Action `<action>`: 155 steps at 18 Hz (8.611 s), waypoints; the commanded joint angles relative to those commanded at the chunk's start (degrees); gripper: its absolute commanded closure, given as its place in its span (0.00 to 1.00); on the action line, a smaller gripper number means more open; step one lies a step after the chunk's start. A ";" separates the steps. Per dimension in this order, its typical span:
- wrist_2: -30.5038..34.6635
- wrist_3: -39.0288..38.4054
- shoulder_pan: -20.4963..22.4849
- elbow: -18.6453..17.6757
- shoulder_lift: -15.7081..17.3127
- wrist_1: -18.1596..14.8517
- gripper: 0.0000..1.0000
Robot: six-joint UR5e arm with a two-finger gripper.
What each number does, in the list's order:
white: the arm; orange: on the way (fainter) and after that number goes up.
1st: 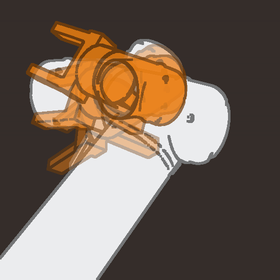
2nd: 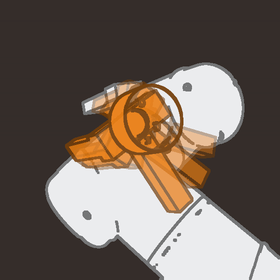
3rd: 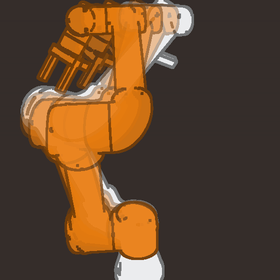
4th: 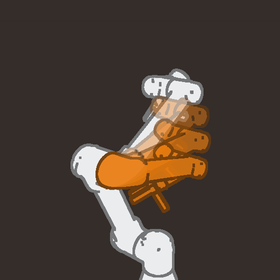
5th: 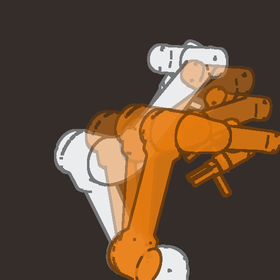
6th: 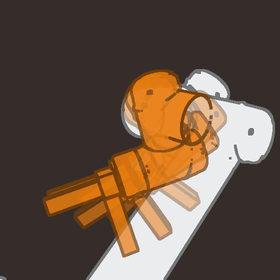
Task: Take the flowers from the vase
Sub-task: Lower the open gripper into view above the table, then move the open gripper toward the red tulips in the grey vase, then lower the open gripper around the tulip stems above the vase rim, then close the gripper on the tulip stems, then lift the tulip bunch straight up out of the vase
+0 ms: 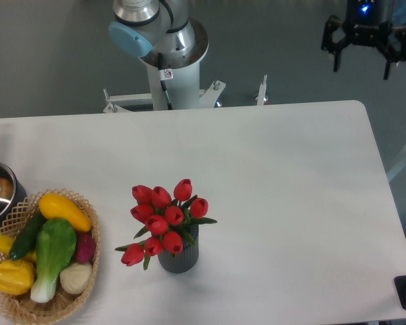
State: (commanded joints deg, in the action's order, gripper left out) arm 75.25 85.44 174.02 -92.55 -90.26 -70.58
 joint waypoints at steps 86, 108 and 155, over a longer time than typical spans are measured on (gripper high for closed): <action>-40.18 -8.62 -26.19 -6.94 -19.86 19.69 0.00; -40.09 -8.62 -26.28 -6.94 -19.34 19.78 0.40; -58.28 -19.34 -19.95 -7.03 -11.78 19.69 0.57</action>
State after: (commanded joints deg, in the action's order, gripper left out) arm 16.97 66.09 154.07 -99.58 -102.04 -50.89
